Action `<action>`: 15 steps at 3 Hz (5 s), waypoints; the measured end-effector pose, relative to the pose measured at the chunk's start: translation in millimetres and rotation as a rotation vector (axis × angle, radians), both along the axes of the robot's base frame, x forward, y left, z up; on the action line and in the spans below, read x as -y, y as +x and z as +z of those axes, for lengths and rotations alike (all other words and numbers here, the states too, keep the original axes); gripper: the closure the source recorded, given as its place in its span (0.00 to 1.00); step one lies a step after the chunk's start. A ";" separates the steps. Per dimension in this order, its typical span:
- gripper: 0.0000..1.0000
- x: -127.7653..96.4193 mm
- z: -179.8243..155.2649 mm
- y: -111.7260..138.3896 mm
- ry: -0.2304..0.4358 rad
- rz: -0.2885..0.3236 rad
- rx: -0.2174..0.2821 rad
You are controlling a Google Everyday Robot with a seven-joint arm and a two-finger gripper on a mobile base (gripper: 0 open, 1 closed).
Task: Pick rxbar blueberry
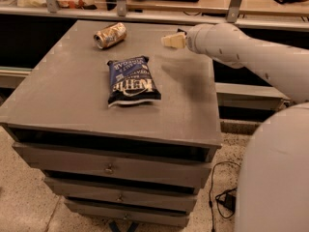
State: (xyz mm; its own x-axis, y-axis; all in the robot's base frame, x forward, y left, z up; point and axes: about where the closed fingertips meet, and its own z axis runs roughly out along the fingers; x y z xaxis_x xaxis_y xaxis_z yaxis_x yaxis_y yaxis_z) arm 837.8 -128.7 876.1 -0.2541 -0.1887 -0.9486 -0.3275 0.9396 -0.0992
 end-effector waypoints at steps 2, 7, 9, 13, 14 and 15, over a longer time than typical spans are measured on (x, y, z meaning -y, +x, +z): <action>0.00 15.6 -12.2 21.6 -0.037 -0.040 0.013; 0.00 -3.5 -24.3 63.0 0.011 0.033 0.014; 0.22 -12.0 -44.1 73.0 0.024 0.117 -0.045; 1.00 -3.4 71.5 -16.7 0.061 0.390 0.043; 1.00 -19.0 107.5 -52.5 0.077 0.532 0.038; 1.00 -34.1 133.4 -83.9 0.072 0.688 0.000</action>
Offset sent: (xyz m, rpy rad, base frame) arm 0.0319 -0.0226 -0.0126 -0.0473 -0.0298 -0.0529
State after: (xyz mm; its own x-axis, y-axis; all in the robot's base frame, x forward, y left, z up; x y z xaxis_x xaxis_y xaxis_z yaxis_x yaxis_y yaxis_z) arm 753.9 -94.5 1009.5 -0.0988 -0.2438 -0.9648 -0.8515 0.5225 -0.0449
